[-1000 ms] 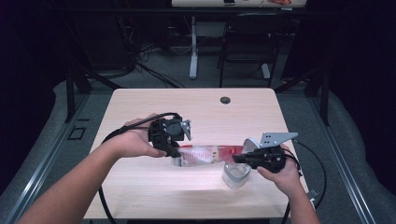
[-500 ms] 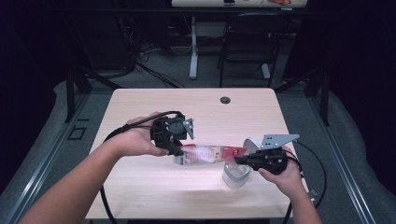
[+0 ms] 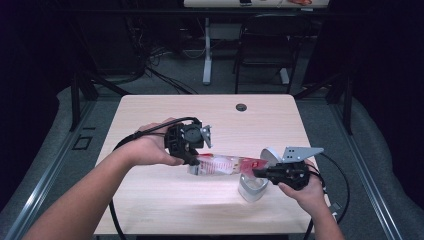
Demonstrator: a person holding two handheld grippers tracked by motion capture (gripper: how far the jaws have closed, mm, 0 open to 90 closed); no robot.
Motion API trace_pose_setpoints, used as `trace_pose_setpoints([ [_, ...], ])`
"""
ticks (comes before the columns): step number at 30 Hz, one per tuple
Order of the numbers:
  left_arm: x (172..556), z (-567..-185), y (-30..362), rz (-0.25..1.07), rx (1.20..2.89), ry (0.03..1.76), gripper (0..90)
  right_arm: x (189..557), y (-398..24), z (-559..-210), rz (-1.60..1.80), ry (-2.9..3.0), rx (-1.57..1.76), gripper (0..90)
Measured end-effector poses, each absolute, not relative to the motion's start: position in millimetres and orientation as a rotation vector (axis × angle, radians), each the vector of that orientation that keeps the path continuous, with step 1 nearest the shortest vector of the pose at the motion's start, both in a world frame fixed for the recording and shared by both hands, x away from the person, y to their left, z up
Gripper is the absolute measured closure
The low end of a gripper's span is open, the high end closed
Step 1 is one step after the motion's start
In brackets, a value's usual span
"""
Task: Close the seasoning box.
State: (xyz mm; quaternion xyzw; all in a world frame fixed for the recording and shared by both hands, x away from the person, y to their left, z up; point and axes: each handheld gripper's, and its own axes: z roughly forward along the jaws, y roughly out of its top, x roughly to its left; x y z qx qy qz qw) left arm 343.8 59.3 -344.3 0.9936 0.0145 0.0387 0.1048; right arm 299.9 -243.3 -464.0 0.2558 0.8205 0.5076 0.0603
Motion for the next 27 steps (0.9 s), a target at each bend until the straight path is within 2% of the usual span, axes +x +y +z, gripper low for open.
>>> trace_pose_setpoints([
  [27,345.6,-342.0,56.3,0.106,2.934,0.048,77.1,301.8,-244.7,-467.1,1.557,2.488,0.788,90.0],
])
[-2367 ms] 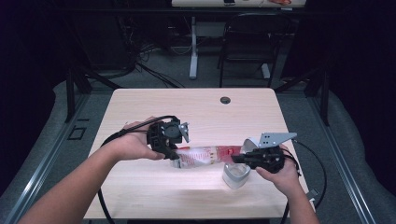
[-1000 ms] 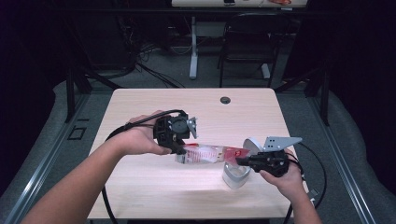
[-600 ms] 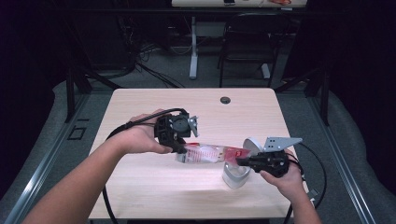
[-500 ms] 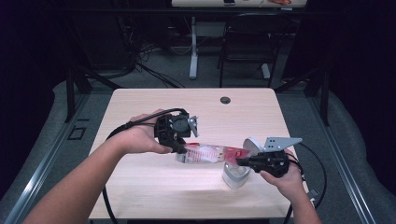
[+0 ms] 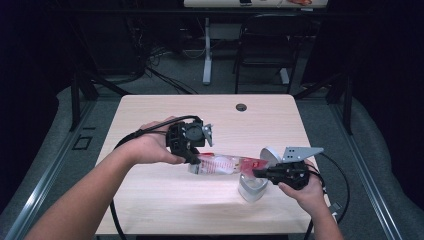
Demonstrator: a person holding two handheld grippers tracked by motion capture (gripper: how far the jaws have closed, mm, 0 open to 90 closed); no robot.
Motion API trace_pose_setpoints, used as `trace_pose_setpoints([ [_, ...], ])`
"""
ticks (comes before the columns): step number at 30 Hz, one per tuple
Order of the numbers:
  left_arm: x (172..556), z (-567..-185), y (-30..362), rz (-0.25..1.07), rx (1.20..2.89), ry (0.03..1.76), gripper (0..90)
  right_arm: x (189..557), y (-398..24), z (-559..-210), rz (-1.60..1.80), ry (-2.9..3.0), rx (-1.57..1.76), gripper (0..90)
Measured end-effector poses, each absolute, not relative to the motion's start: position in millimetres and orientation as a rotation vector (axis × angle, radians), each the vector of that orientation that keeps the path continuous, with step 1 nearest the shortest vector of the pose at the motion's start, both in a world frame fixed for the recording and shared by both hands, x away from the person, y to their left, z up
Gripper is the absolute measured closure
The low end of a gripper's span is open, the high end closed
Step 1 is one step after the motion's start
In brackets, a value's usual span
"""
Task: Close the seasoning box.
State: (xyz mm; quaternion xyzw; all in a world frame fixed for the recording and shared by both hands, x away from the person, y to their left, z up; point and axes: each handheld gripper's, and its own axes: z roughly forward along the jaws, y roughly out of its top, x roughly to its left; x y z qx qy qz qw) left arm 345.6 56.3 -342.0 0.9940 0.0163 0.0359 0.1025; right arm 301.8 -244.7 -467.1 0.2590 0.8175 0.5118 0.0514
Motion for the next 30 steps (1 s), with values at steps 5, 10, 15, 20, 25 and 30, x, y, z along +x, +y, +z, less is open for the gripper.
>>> trace_pose_setpoints([
  [5,345,-341,54,0.108,2.932,0.046,77.1,302,-246,-468,1.560,2.486,0.790,90.0],
  [10,345,-338,52,0.113,2.938,0.038,77.1,302,-246,-468,1.559,2.489,0.792,90.0],
  [15,345,-336,51,0.113,2.932,0.031,77.1,302,-248,-469,1.559,2.492,0.794,90.0],
  [20,345,-335,50,0.125,2.930,0.032,77.1,301,-248,-469,1.555,2.493,0.798,90.0],
  [25,345,-333,48,0.123,2.927,0.030,77.2,301,-249,-470,1.564,2.489,0.800,90.0],
  [30,345,-331,46,0.131,2.925,0.022,77.3,301,-250,-471,1.561,2.494,0.802,90.0],
])
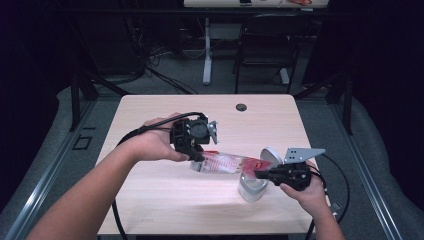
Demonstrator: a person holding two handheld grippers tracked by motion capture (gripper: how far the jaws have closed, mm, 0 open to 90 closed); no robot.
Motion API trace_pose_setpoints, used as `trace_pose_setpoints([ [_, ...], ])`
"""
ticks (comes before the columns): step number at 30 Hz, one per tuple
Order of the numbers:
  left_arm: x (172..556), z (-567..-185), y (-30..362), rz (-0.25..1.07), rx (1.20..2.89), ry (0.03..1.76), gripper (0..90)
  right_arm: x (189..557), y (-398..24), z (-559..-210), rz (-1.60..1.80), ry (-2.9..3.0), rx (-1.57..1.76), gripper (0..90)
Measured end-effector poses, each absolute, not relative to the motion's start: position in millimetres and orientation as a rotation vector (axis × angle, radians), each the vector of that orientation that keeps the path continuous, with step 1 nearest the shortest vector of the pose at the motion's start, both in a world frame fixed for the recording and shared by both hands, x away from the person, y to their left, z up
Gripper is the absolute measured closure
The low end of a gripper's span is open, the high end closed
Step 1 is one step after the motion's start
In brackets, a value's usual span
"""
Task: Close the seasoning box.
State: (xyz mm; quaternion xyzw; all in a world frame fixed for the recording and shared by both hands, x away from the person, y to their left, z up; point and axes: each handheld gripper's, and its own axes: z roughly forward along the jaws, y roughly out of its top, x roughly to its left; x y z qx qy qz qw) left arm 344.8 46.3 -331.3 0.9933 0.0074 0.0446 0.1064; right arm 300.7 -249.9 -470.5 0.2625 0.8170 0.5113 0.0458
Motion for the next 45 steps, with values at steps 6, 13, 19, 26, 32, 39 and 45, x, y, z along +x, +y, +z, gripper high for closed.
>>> trace_pose_setpoints([
  [6,346,-329,45,0.134,2.926,0.004,77.4,300,-251,-471,1.557,2.493,0.804,90.0],
  [13,345,-326,42,0.144,2.915,0.009,77.6,300,-252,-471,1.545,2.490,0.807,90.0],
  [19,345,-324,40,0.152,2.911,0.001,77.9,300,-253,-472,1.546,2.493,0.810,90.0],
  [26,345,-322,38,0.159,2.897,0.000,77.9,300,-254,-473,1.549,2.493,0.816,90.0],
  [32,345,-319,36,0.161,2.901,-0.008,78.3,300,-255,-474,1.545,2.496,0.821,90.0],
  [39,345,-319,35,0.169,2.895,-0.012,78.7,300,-255,-475,1.548,2.499,0.823,90.0],
  [45,344,-319,34,0.165,2.894,-0.016,78.9,301,-255,-476,1.554,2.503,0.825,90.0],
])
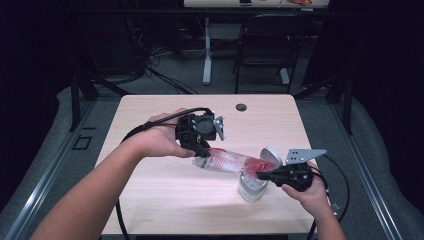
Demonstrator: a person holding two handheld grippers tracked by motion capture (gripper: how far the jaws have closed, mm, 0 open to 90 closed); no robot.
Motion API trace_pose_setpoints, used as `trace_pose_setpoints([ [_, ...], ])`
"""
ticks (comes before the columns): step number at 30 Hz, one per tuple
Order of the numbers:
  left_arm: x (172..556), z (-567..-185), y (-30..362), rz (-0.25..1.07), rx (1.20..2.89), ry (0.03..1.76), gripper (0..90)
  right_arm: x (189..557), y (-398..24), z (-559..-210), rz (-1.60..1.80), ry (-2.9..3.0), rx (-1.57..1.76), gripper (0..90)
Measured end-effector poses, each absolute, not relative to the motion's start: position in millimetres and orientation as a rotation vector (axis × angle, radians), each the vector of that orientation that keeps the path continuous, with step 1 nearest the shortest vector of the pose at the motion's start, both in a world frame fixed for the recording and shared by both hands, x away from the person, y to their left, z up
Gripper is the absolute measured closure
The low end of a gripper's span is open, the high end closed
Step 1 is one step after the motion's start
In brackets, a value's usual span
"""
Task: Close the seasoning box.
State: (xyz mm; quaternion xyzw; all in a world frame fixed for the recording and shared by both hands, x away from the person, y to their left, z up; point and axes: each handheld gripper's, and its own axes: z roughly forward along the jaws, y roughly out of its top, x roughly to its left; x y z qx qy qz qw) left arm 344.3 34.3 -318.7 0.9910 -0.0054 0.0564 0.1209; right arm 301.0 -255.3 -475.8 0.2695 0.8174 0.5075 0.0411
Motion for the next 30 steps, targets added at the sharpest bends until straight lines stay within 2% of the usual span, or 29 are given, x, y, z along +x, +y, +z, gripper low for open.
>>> trace_pose_setpoints([
  [30,343.0,-317.8,32.2,0.191,2.891,-0.039,82.2,301.1,-256.0,-477.1,1.553,2.502,0.834,90.0],
])
